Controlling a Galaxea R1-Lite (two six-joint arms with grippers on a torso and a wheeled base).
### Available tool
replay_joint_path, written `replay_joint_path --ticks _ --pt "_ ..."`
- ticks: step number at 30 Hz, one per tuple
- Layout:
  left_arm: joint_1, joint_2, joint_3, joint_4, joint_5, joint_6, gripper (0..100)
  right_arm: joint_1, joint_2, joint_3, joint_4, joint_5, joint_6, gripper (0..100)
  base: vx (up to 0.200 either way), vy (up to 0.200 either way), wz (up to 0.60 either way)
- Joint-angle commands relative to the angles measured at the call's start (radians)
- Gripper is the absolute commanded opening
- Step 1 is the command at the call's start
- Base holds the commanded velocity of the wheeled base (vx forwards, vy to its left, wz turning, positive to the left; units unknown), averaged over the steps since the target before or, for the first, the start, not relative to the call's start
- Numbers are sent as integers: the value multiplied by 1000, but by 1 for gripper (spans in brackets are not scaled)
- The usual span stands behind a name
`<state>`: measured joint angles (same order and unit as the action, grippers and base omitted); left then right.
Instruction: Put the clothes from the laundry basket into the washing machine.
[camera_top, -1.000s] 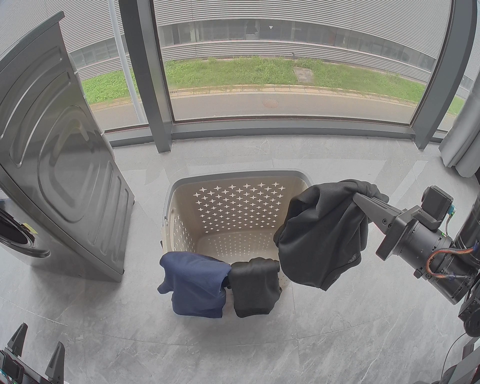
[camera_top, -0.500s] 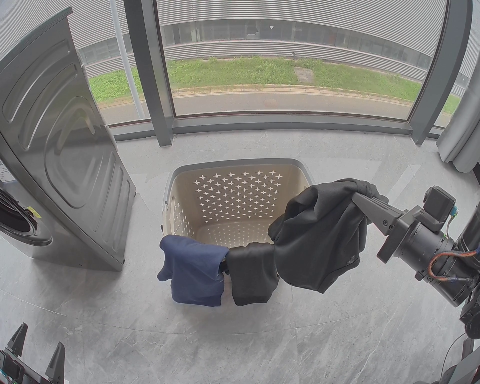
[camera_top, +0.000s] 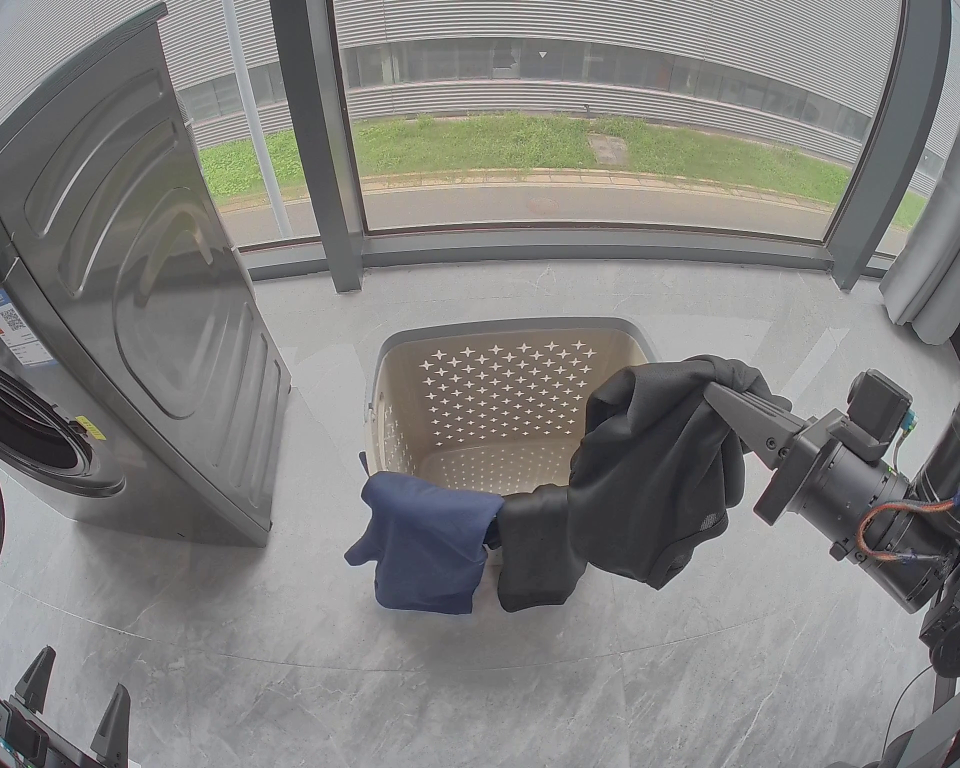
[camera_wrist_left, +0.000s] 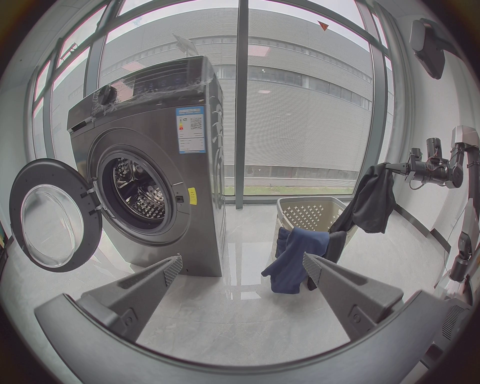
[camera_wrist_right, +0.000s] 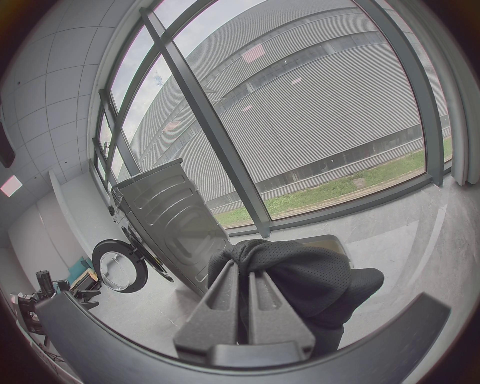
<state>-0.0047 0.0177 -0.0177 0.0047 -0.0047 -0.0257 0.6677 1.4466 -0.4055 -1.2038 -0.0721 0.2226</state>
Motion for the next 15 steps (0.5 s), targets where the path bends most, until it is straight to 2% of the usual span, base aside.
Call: replay_joint_path --ticks 1,15 --pt "0 -8 16 0 0 -2 100 1 5 -1 -2 0 0 0 0 200 0" --pt "0 -8 16 0 0 -2 100 1 5 -6 -6 0 0 0 0 200 0"
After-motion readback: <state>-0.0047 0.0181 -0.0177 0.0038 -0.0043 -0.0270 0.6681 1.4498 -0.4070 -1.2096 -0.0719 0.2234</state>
